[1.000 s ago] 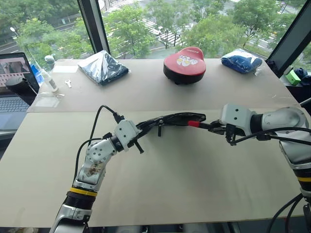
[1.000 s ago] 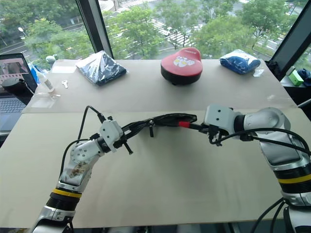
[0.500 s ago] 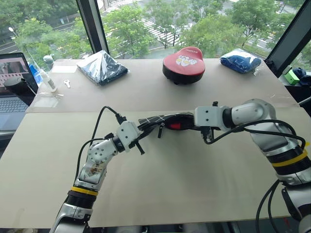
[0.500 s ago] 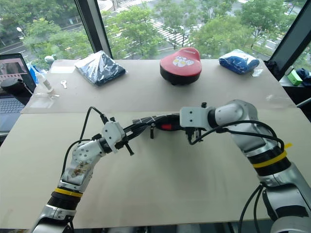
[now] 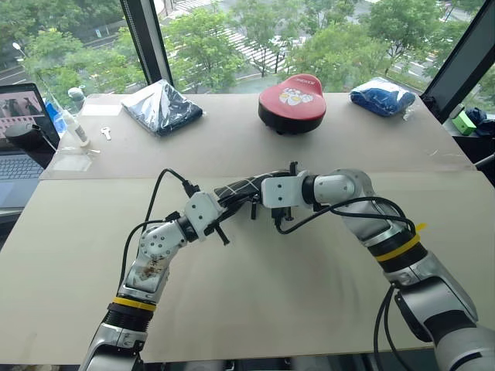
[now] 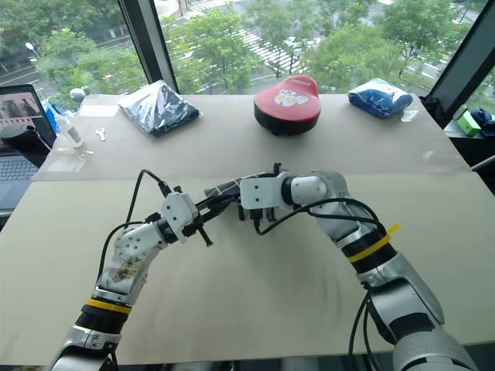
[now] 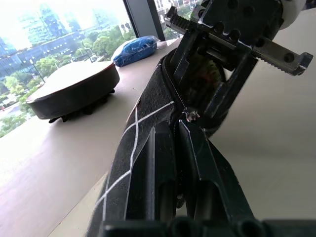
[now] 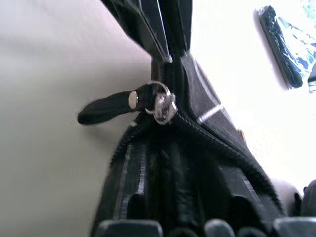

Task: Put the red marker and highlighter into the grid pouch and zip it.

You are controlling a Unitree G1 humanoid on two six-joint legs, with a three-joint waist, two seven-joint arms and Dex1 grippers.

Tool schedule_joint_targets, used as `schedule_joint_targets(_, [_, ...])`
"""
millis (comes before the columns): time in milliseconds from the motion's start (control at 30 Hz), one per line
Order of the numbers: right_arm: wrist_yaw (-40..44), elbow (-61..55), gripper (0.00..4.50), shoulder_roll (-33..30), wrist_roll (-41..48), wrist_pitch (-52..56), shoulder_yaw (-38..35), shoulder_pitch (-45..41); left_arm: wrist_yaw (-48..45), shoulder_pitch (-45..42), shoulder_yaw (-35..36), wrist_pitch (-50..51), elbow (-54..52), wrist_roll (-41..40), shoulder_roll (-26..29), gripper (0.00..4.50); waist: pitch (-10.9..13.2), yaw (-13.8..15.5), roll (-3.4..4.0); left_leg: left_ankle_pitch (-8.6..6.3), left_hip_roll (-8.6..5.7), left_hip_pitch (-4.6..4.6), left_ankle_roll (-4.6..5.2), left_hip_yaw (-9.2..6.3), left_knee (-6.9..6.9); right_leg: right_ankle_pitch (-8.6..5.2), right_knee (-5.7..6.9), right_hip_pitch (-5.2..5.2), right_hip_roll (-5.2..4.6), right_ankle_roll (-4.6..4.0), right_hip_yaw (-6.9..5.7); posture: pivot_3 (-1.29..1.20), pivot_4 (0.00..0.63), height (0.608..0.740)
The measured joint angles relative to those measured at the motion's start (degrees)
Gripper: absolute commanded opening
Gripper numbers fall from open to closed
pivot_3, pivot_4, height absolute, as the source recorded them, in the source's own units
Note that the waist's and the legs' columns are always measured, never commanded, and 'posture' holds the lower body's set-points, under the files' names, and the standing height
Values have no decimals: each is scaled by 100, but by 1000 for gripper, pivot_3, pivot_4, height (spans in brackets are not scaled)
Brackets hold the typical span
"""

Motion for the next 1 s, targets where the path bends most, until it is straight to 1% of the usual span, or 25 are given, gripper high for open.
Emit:
schedule_joint_targets(67, [59, -26, 3350, -19, 175, 329, -209, -1, 0, -18, -6, 0, 0, -1, -16, 0, 0, 0, 0, 0, 0, 2, 0, 0, 0, 0, 0, 4, 0, 0, 0, 0, 150, 740])
schedule_joint_targets(133, [201, -129, 3350, -131, 382, 519, -353, -2, 1, -21, -5, 0, 0, -3, -16, 0, 0, 3, 0, 0, 0, 2, 0, 0, 0, 0, -1, 3, 0, 0, 0, 0, 150, 740])
schedule_joint_targets(267, [650, -543, 3350, -505, 1061, 1025, -869, 80, 1, -29, -7, 0, 3, -4, -15, 0, 0, 5, 0, -1, 0, 2, 1, -2, -3, 0, -2, 3, 0, 0, 0, 0, 150, 740])
schedule_joint_targets(367, [1256, -899, 3350, -973, 2311, 1926, -1797, 491, -2, -28, -12, -1, 2, -5, -1, 0, 0, 43, -1, -3, -1, -5, 6, -12, 0, 0, -6, 8, -1, 0, -5, 0, 150, 740])
schedule_joint_targets(467, [1409, -1077, 3350, -1208, 3219, 2682, -2614, 805, -3, -27, -14, 0, 1, -5, 9, 0, 0, 21, -2, -7, 2, -2, 11, -12, -1, 1, -7, 9, -3, -1, -1, 0, 150, 740])
schedule_joint_targets(533, [1412, -1334, 3350, -1299, 3597, 3035, -2864, 1129, -5, -26, -17, 0, -2, -6, 11, 0, 0, 20, -2, -7, 6, 1, 11, -13, -5, 0, -7, 7, -3, -1, 0, 0, 150, 740])
schedule_joint_targets(567, [1392, -1609, 3350, -1369, 3808, 3266, -2933, 1546, -5, -24, -20, 1, -1, -5, 16, 0, 0, 21, -3, -7, 7, 3, 10, -15, -8, 0, -8, 6, -3, -2, -1, 0, 150, 740])
schedule_joint_targets(633, [1331, -1887, 3350, -1367, 3993, 3527, -2906, 2163, -5, -22, -16, 0, -4, -7, 20, 0, 0, 24, -2, -7, 5, -1, 10, -14, -9, 0, -7, 2, -9, -2, 3, 0, 150, 740])
schedule_joint_targets(733, [1018, -2111, 3350, -1157, 4129, 3742, -2834, 2656, -4, -21, -19, 1, -4, -6, 23, 0, 0, 12, -3, -11, 0, 2, 17, -9, -2, 0, -9, -2, -19, -2, 13, 0, 150, 740])
schedule_joint_targets(767, [917, -2153, 3350, -1072, 4126, 3742, -2768, 2724, -4, -21, -19, 1, -4, -6, 22, 0, -1, 11, -5, -12, 1, 8, 17, -9, -2, 0, -9, 2, -19, -2, 12, 0, 150, 740])
schedule_joint_targets(833, [307, -2027, 3350, -553, 3730, 3603, -2254, 2769, -5, -28, -28, 3, -7, -7, 8, 0, -4, 0, -10, -11, 1, 14, 15, -9, -1, 1, -3, 3, -18, -3, 13, 0, 150, 740])
schedule_joint_targets(900, [-78, -1796, 3350, -187, 3520, 3566, -1867, 2773, -18, -27, -60, 4, -7, -7, -3, 0, -2, 7, -7, -7, -2, 10, 9, -9, -2, 2, 3, -7, -19, -6, 15, 0, 150, 740])
schedule_joint_targets(1000, [-480, -1574, 3350, 216, 3457, 3566, -1735, 2552, -44, -29, -56, 4, -6, -12, 29, 0, -2, 24, -7, -3, -5, 7, 4, -10, 1, 4, 3, -6, -16, -8, 13, 0, 150, 740])
